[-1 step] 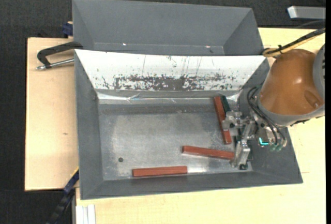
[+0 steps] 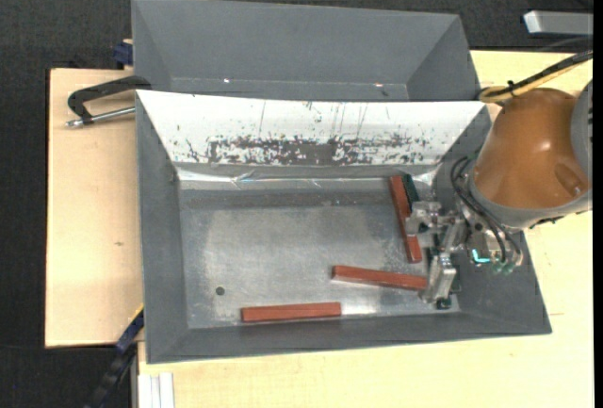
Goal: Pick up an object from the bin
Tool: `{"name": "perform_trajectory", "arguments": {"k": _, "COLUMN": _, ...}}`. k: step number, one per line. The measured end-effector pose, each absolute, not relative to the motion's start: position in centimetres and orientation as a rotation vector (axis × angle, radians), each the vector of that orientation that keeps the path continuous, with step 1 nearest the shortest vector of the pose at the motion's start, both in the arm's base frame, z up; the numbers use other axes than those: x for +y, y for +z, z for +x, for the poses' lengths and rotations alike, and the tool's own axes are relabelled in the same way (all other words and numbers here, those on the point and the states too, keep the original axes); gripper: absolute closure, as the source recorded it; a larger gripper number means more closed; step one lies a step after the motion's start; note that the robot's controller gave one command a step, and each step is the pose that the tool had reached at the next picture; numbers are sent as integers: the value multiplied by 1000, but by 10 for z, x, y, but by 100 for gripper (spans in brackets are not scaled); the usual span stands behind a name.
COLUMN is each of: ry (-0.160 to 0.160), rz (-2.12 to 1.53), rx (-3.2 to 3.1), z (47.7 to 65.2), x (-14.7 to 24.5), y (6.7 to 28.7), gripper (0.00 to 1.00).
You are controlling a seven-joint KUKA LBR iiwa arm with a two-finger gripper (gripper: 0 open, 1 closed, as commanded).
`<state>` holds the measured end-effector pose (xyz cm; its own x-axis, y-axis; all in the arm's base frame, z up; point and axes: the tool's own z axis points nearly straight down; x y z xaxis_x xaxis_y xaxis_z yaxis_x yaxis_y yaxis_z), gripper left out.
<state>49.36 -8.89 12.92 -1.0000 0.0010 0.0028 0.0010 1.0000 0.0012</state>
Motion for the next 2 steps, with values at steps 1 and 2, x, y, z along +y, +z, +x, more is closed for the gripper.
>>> {"name": "perform_trajectory", "arguments": {"k": 1, "ry": -1, "rz": 91, "rx": -3140, "z": 494, "x": -84, "y": 173, "gripper": 0}}
{"name": "perform_trajectory", "arguments": {"k": 2, "ry": 3, "rz": 160, "rx": -3151, "z": 497, "x": -73, "y": 152, "gripper": 0}}
